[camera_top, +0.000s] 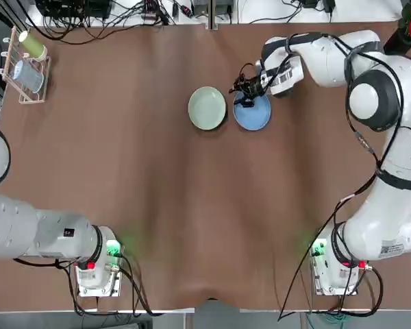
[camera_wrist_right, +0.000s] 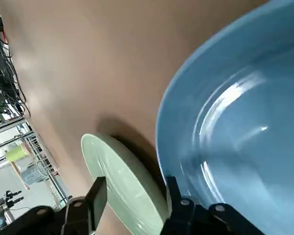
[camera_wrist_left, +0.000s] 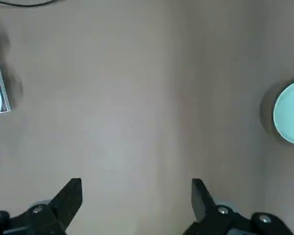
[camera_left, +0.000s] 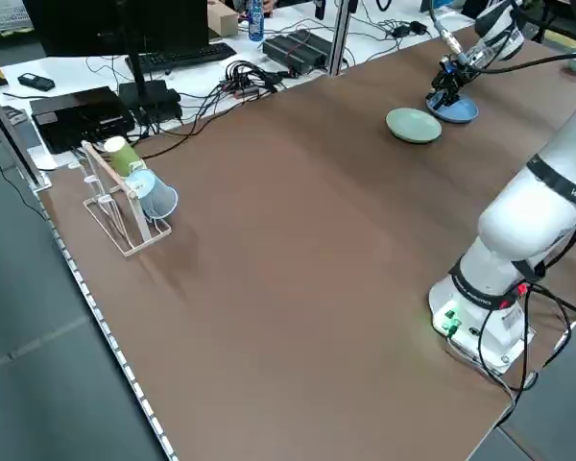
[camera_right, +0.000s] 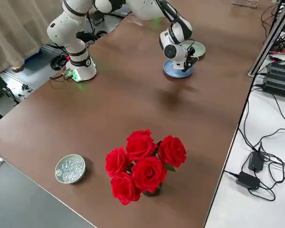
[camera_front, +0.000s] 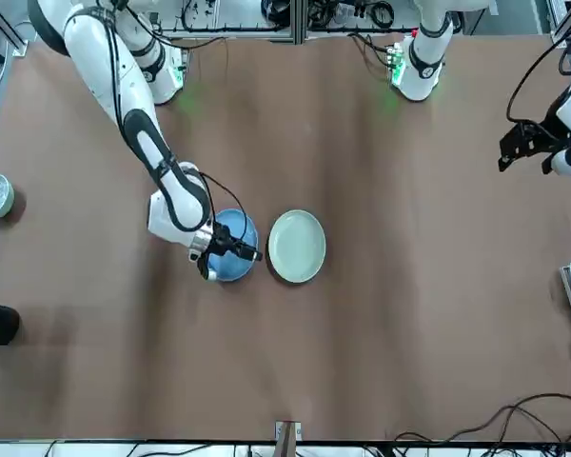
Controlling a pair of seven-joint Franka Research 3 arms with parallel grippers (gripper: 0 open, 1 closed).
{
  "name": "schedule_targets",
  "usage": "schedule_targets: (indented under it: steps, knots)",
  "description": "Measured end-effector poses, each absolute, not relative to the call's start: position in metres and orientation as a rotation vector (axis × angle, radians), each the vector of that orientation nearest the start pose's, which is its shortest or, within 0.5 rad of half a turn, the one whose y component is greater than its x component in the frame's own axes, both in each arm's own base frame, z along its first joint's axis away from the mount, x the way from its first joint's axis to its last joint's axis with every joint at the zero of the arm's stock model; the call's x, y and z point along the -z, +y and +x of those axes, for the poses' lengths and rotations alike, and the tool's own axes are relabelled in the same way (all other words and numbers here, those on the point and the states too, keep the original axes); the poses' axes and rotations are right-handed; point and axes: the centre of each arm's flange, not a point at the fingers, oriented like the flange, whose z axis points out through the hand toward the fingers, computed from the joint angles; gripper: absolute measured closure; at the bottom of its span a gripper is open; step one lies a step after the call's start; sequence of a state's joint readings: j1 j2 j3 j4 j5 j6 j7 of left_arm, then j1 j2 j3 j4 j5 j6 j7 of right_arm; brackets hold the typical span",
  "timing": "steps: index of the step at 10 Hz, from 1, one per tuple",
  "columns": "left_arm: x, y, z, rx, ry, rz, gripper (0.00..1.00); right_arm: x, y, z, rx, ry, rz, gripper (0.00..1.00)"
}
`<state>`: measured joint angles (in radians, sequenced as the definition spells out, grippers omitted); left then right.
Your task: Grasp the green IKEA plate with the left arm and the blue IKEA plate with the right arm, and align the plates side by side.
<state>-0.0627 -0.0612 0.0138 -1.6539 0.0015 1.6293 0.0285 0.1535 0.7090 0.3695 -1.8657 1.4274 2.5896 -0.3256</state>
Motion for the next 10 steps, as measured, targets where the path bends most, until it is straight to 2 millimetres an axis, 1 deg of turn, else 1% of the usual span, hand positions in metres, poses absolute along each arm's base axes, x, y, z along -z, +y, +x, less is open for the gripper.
schedule_targets:
  steps: [10]
  knots:
    - [-0.6205,-0.0271,0.5419,0.049,0.124,-3.138,0.01,-0.1432,0.292,0.5563,-0.176,0.621,-2.117,0.43]
